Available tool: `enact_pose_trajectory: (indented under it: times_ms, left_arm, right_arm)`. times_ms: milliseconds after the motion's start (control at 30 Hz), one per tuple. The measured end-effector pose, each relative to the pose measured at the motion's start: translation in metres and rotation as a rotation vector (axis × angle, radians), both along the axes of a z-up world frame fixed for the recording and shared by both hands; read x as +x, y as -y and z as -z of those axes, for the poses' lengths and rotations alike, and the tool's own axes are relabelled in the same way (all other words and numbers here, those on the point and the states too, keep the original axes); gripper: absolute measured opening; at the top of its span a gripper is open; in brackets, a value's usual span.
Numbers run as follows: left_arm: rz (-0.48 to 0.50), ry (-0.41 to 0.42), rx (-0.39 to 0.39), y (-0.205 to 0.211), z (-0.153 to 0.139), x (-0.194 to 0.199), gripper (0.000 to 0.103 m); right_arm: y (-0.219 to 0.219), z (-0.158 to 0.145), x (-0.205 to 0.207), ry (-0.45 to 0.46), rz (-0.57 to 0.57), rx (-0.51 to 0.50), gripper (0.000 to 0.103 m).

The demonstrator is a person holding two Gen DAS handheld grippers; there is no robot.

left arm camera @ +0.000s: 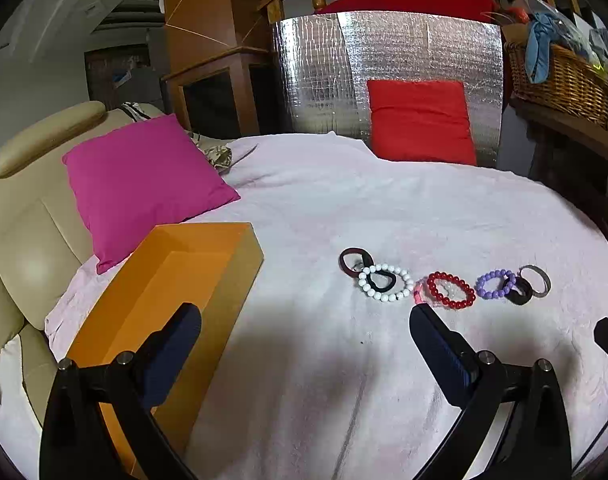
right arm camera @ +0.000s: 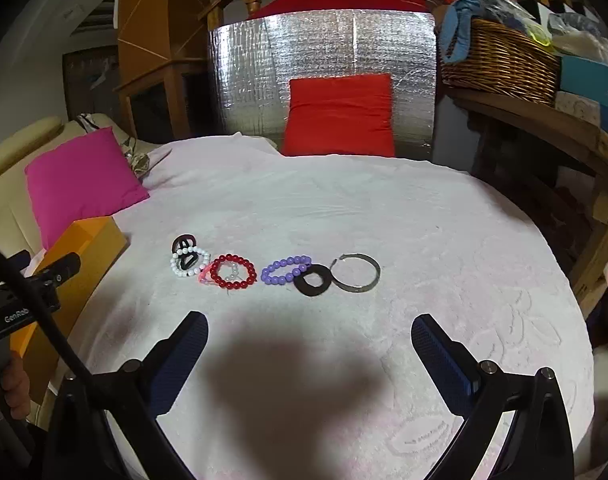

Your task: Organize jewelry

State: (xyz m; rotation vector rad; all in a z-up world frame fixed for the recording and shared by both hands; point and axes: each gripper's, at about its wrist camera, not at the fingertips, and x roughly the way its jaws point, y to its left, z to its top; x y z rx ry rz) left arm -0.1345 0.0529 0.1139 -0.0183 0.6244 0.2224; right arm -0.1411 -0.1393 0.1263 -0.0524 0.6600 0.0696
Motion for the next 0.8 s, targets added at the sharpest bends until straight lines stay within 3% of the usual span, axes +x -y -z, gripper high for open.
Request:
enact_pose_trajectory:
  times_ms: [167, 800]
  left_arm:
    - [0.002, 0.005, -0.015, -0.005, -0.001, 0.002, 0.103]
    - [0.003, 0.023, 0.045, -0.01, -0.003, 0.001, 0.103]
  right_arm:
    - [-0.007, 0.003, 0.004, -0.006, -0.011, 0.024, 0.103]
    - [-0.035, 0.001, 0.015, -0.022, -0.073, 0.085, 0.103]
